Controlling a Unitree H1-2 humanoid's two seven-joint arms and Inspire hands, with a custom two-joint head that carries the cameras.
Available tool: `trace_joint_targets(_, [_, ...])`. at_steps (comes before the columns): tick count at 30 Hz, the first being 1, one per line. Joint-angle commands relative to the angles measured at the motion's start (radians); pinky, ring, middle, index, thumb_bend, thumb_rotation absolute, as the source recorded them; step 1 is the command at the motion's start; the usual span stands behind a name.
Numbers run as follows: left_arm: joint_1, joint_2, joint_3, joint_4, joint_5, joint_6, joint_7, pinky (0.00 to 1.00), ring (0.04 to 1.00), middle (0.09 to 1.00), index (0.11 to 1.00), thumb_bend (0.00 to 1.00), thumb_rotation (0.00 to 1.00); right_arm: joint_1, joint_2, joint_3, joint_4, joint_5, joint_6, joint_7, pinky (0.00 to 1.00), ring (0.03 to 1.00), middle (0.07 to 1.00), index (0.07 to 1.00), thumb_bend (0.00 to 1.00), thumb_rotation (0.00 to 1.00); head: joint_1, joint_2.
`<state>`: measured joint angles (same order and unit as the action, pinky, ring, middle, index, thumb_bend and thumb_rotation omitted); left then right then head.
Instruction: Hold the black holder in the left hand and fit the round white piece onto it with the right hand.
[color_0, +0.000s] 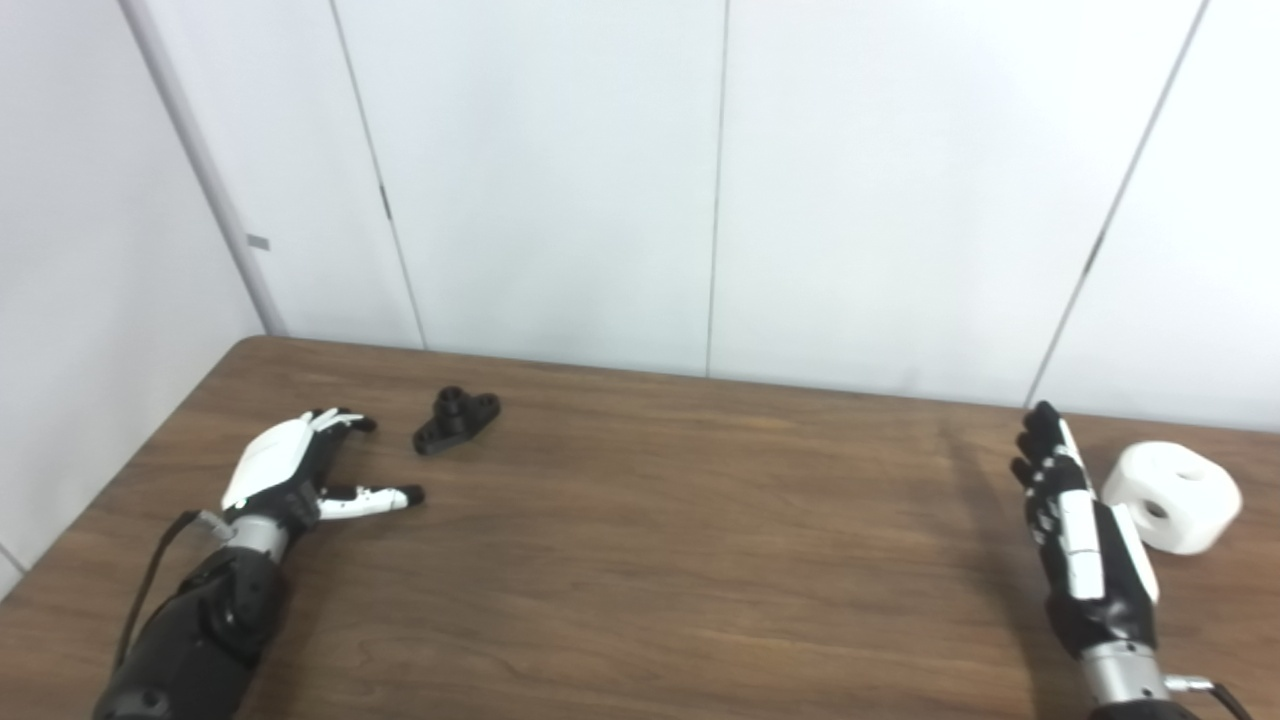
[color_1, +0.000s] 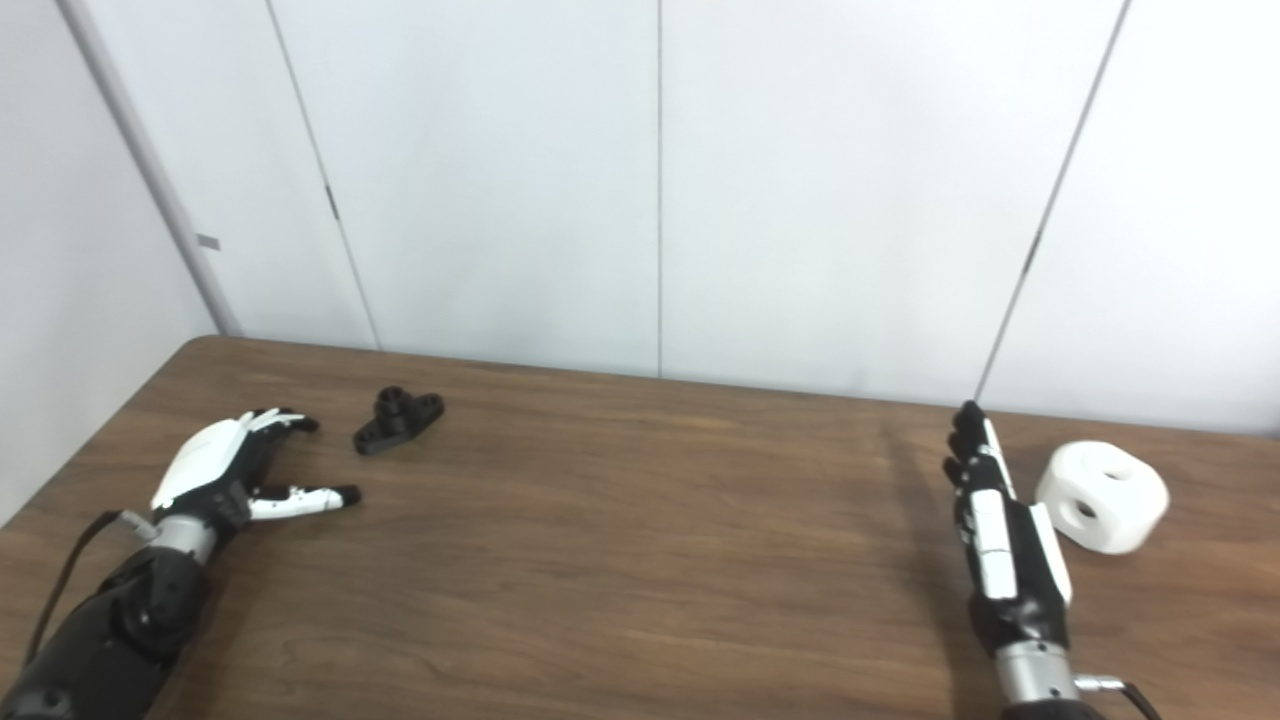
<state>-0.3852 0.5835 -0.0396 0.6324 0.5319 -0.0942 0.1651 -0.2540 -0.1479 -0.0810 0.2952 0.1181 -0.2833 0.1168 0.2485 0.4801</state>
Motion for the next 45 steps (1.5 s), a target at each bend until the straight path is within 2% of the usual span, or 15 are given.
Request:
trace_joint_targets(1, [-0.049, 0.034, -0.011, 0.017, 0.003, -0.024, 0.017, 1.0, 0.982, 0.926, 0.805, 0.98, 0.42, 0.07, 0.009, 0.001, 0.041, 0.011, -0.021, 0.009, 1.0, 1.0, 1.0, 0.999, 0.48, 1.0, 0.0, 0.001])
trace_joint_targets(3, [-0.06, 0.036, -0.021, 0.033, 0.004, -0.032, 0.02, 1.0, 0.985, 0.926, 0.805, 0.97, 0.43, 0.075, 0.011, 0.003, 0.029, 0.01, -0.011, 0.009, 1.0, 1.0, 1.0, 1.0, 0.5, 1.0, -0.001, 0.003])
trace_joint_targets(9, [-0.084, 0.037, -0.047, 0.043, 0.005, -0.017, 0.004, 1.0, 0.983, 0.925, 0.786, 0.94, 0.42, 0.083, 0.02, 0.003, 0.0, 0.01, 0.016, -0.001, 1.0, 1.0, 1.0, 1.0, 0.45, 1.0, -0.012, 0.007])
trace_joint_targets(15, [-0.106, 0.036, -0.071, 0.067, 0.004, -0.029, 0.003, 1.0, 0.983, 0.92, 0.766, 0.95, 0.42, 0.09, 0.023, 0.005, -0.016, -0.009, 0.022, -0.013, 1.0, 0.998, 0.996, 0.994, 0.42, 1.0, -0.015, 0.01])
trace_joint_targets(20, [-0.123, 0.033, -0.085, 0.085, -0.001, -0.046, -0.001, 1.0, 0.979, 0.916, 0.756, 0.96, 0.42, 0.095, 0.03, 0.003, -0.032, -0.001, 0.043, -0.011, 1.0, 1.0, 1.0, 0.996, 0.45, 1.0, -0.018, 0.014])
trace_joint_targets(36, [-0.161, 0.013, -0.129, 0.12, -0.006, -0.078, -0.003, 1.0, 0.981, 0.912, 0.754, 0.95, 0.39, 0.096, 0.043, 0.008, -0.044, -0.03, 0.056, -0.03, 0.99, 0.995, 0.994, 0.99, 0.43, 1.0, -0.029, 0.009])
trace_joint_targets(45, [-0.173, 0.01, -0.144, 0.117, -0.014, -0.08, -0.005, 1.0, 0.982, 0.911, 0.752, 0.94, 0.37, 0.093, 0.046, 0.011, -0.026, -0.03, 0.028, -0.025, 0.99, 0.996, 0.996, 0.991, 0.42, 1.0, -0.037, 0.01])
